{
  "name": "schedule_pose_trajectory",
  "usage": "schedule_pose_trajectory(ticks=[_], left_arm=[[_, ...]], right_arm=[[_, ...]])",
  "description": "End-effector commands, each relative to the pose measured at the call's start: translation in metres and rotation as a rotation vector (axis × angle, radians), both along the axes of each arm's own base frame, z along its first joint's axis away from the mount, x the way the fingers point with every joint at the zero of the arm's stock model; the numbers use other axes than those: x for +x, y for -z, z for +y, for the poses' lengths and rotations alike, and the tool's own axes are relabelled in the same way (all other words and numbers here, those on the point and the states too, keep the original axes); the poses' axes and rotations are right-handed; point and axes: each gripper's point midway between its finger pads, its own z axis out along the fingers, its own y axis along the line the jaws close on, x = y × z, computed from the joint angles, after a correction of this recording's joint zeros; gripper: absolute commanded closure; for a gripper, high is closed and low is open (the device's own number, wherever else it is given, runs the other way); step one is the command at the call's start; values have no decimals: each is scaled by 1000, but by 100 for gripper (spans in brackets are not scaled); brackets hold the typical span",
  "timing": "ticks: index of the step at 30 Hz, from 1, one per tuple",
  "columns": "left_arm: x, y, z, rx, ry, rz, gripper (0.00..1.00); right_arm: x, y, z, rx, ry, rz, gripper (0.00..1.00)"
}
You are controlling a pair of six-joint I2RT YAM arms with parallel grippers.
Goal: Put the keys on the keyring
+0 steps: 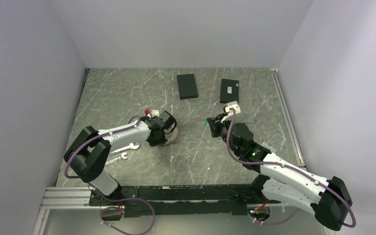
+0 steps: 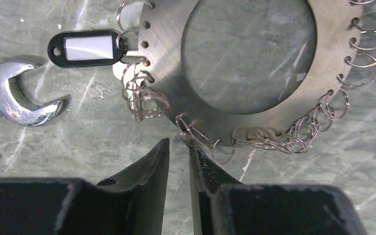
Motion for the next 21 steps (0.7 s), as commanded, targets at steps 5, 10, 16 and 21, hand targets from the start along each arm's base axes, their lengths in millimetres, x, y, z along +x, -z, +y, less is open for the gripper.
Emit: schedule_pose_trajectory(ticks=[5, 10, 16, 21], left_arm=[[7, -6, 16, 78, -57, -49, 74], [4, -15, 29, 123, -60, -63, 74], [-5, -22, 59, 256, -94, -57, 71], [2, -33, 37, 137, -33, -93, 71]], right_arm=[[0, -18, 7, 49, -19, -46, 100], [0, -18, 7, 48, -21, -45, 100], [0, -18, 7, 48, -22, -45, 100], [0, -18, 8, 45, -23, -44, 100]])
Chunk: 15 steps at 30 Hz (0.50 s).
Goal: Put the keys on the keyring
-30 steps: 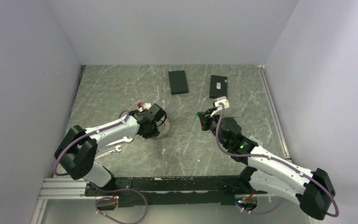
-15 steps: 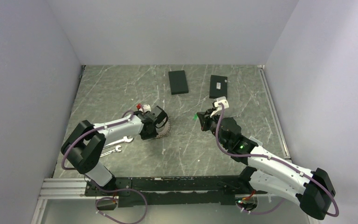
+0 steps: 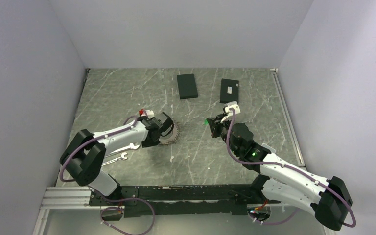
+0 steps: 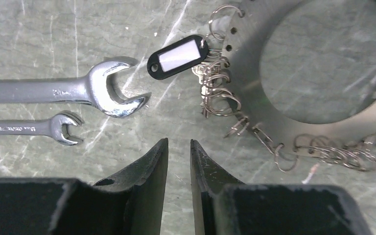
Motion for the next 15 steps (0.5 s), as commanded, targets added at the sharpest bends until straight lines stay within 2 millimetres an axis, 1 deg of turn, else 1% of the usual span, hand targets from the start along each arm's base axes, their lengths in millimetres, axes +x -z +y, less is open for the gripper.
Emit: schedule_pose_trajectory(ticks=[1, 4, 6, 8, 10, 15], left_arm=[[14, -28, -22, -129, 42, -91, 70], [18, -37, -44, -241, 61, -109, 70], [19, -40, -54, -287, 63, -106, 70], [21, -38, -58, -294, 53, -104, 70], [23, -32, -56, -277, 28, -97, 70], [30, -17, -57, -269, -51, -108, 63]], right_arm=[[1, -18, 7, 46, -19, -45, 100], [1, -17, 7, 45, -20, -44, 100], [1, -17, 8, 45, -21, -44, 100], [1, -17, 7, 45, -20, -44, 100], [1, -17, 7, 45, -21, -44, 100], [0, -18, 7, 49, -24, -47, 100]])
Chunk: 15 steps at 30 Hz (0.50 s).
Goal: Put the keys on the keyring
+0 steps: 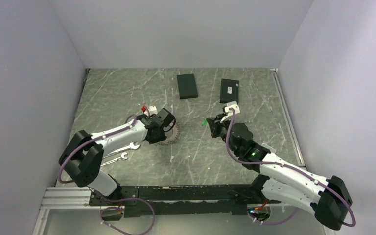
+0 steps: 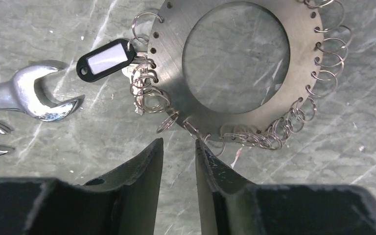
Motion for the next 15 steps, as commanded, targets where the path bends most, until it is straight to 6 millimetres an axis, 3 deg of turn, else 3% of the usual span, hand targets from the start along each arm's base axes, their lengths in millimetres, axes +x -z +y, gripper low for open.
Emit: schedule_pose_trajectory(ticks=[1, 7, 15], left_arm=[[15, 6, -11, -61, -95, -47, 62], [32, 18, -21, -135, -158, -88, 66], [21, 30, -9, -68, -197, -29, 73]], right_arm=[[-1, -19, 7, 52, -24, -48, 100], [-1, -19, 7, 54, -28, -50, 100], [-2, -18, 6, 54, -26, -52, 100]])
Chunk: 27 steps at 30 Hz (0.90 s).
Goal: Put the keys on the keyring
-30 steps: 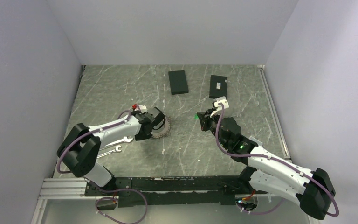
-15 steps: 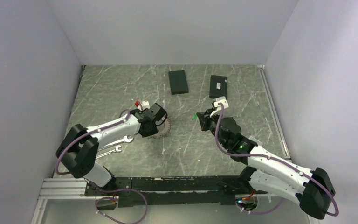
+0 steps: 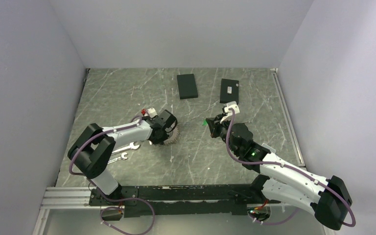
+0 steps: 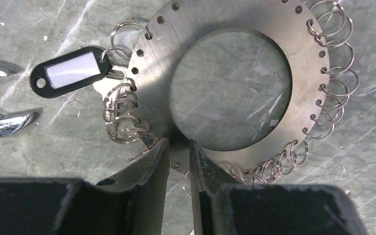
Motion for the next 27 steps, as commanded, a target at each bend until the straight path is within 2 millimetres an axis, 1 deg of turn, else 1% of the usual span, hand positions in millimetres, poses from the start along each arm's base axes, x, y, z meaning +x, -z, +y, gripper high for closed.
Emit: schedule_pose_trajectory(ticks=[1, 6, 12, 15, 19, 22, 27], left_arm=[[4, -7, 3, -2, -53, -20, 73], [1, -11, 7, 11, -50, -21, 73], [3, -28, 7, 53, 6, -44, 71], [0, -27, 10, 70, 8, -31, 71], [-2, -28, 8, 54, 23, -36, 70], [-8, -28, 13, 63, -2, -13, 69], [-13, -19, 11, 47, -10, 9, 70]], right_arm=[[0, -17, 3, 50, -9, -51, 100], [0, -18, 3, 52, -9, -51, 100], [0, -19, 5, 53, -15, -51, 100], [0, -19, 5, 53, -16, -51, 100], [-1, -20, 6, 55, -19, -51, 100], [-1, -19, 6, 55, -22, -49, 100], [-1, -20, 7, 58, -23, -51, 100]])
